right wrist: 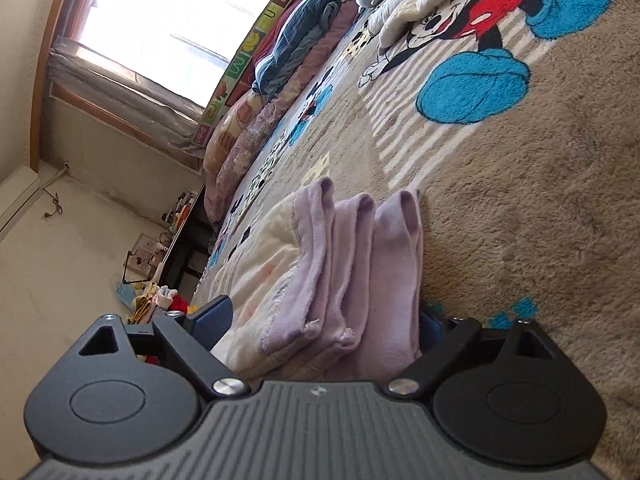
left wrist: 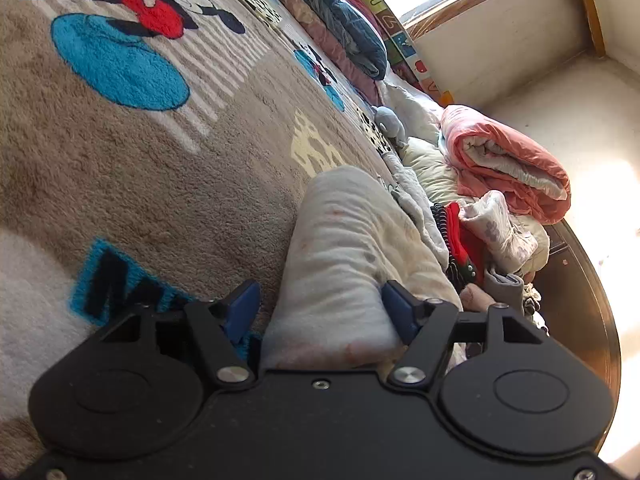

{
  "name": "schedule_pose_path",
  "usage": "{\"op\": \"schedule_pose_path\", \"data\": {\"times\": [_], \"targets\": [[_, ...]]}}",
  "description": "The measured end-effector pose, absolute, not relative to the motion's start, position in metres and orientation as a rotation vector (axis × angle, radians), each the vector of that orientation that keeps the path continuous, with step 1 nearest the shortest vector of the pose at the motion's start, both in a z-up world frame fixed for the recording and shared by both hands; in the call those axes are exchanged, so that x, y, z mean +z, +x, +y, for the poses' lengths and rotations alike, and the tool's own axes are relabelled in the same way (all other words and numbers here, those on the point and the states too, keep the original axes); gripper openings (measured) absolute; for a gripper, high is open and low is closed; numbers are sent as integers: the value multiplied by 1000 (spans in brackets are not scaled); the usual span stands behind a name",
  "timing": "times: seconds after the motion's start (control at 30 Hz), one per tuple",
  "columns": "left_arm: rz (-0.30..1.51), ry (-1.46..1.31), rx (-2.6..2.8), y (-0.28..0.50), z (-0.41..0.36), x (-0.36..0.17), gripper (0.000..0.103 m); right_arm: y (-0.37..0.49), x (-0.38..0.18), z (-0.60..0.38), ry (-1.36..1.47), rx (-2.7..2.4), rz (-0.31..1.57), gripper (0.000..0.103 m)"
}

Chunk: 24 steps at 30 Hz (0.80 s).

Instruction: Fold clothes

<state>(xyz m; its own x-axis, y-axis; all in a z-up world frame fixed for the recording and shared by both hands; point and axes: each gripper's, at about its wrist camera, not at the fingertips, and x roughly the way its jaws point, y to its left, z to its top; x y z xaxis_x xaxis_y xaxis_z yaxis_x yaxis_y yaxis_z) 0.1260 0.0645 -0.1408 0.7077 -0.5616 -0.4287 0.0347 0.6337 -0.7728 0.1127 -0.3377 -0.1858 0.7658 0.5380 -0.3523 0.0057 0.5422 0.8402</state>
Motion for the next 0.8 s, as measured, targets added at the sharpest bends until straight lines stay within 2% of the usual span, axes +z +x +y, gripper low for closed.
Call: {"op": "schedule_pose_path", "data": {"times": [0.07, 0.13, 0.3, 0.6, 0.8], "targets": [[724, -820, -388, 127, 62, -142, 62, 114, -191, -339, 967, 336, 643, 69], [728, -795, -383, 127, 57, -143, 55, 114, -191, -339, 956, 342, 640, 66], [713, -810, -386, 126, 56, -143, 47, 111, -194, -337, 963, 359, 613, 53], [651, -915, -407, 115, 80, -125, 44, 105, -171, -330, 983, 407, 559, 49], [575, -968, -368, 89, 127, -110, 44, 114, -147, -296, 962, 514, 568, 48]]}}
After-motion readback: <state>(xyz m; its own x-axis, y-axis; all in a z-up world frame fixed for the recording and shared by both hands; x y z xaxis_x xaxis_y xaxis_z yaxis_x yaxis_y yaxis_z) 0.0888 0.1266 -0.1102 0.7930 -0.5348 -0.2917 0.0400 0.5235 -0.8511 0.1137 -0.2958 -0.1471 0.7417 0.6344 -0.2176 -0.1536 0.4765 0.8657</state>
